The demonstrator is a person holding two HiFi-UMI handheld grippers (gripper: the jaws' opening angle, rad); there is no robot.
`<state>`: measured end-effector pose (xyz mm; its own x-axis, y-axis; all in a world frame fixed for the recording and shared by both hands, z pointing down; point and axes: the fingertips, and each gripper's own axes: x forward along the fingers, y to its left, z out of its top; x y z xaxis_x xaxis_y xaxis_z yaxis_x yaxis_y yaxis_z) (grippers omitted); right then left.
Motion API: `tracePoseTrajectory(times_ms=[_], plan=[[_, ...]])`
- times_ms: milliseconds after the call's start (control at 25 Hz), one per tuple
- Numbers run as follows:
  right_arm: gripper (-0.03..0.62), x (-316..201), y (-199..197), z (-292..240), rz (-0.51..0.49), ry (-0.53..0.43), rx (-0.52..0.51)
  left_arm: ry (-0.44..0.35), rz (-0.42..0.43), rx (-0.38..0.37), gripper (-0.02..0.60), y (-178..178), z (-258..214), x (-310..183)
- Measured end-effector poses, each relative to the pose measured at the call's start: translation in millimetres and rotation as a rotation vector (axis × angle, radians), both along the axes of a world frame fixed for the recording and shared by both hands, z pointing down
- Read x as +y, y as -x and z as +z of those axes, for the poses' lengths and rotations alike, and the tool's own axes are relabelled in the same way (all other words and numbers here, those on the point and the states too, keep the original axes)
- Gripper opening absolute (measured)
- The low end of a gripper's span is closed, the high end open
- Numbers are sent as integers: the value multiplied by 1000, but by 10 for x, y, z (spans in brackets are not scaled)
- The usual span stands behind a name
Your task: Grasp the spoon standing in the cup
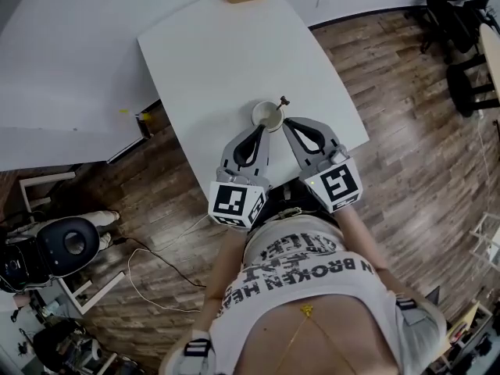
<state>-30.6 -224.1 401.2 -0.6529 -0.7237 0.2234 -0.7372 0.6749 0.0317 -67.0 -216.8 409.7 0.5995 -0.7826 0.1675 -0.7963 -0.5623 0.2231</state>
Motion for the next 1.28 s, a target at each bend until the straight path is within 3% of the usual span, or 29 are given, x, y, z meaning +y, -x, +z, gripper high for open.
tracePoseTrajectory(times_ms=[600, 1280], plan=[[6, -172, -145, 420, -92, 104, 33, 80, -95, -51, -9, -86, 305, -74], [6, -409, -276, 1198, -127, 209, 183, 96, -148, -62, -9, -126, 254, 96]])
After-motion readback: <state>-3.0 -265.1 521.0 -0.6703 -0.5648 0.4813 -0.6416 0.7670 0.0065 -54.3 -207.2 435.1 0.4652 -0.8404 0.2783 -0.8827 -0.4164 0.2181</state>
